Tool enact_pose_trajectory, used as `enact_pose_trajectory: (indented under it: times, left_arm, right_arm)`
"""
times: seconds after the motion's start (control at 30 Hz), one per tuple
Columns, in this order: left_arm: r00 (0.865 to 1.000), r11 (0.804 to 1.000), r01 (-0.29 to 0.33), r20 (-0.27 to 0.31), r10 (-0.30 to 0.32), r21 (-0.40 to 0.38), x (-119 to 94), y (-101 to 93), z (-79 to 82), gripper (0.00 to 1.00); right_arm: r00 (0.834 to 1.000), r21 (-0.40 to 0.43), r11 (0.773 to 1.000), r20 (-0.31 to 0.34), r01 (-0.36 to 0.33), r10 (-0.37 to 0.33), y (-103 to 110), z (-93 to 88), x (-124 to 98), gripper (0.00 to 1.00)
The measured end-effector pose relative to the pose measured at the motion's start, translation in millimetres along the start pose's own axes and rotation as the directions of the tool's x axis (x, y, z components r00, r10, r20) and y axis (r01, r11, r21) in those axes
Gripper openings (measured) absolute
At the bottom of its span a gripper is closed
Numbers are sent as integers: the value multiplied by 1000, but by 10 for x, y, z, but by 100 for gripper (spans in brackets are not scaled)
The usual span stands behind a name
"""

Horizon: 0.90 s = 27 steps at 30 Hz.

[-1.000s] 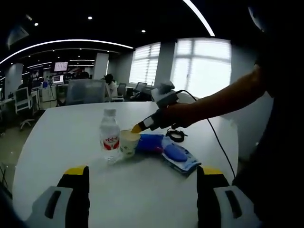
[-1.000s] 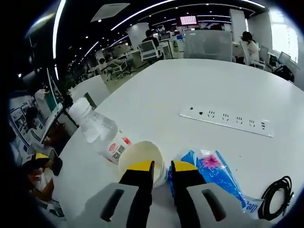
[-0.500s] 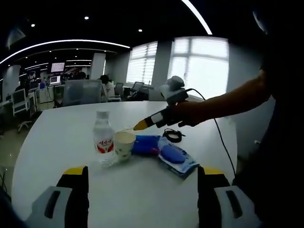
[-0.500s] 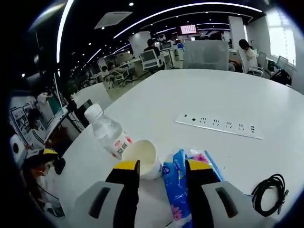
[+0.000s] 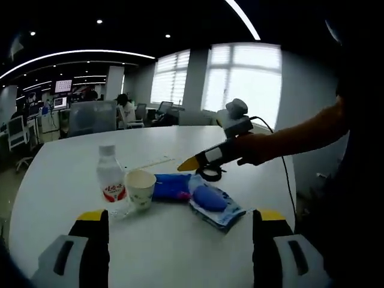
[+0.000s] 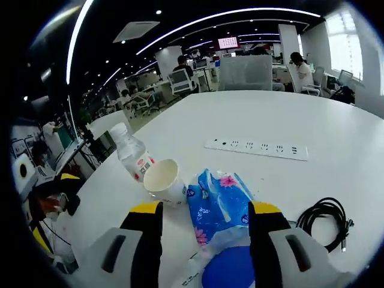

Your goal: Arrange the tabletop items into an orderly group along one side of the table until the central work area is clear of visible clutter.

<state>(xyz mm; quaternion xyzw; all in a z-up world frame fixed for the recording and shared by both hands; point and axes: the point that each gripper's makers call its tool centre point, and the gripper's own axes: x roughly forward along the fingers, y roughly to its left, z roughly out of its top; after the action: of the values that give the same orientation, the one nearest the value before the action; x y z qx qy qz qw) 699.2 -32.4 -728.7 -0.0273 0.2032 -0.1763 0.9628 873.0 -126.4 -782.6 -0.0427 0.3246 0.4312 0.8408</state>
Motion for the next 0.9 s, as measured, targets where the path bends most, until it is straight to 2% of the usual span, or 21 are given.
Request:
enact_pose_trajectory:
  times: [0.27, 0.5, 0.9]
  left_arm:
    - [1000, 1000, 19, -4, -19, 14, 80, -68, 50, 100]
    - [1000, 1000, 11, 3, -11, 13, 72, -71, 86, 100]
    - [1000, 1000, 7, -8, -7, 15, -2, -108, 56, 100]
  right_arm:
    - [1000, -15, 1000, -4, 6, -6, -132, -113, -93, 61]
    - [1000, -45, 999, -15, 3, -3, -215, -144, -80, 61]
    - [999, -126, 992, -33, -16, 12, -228, -135, 164, 50]
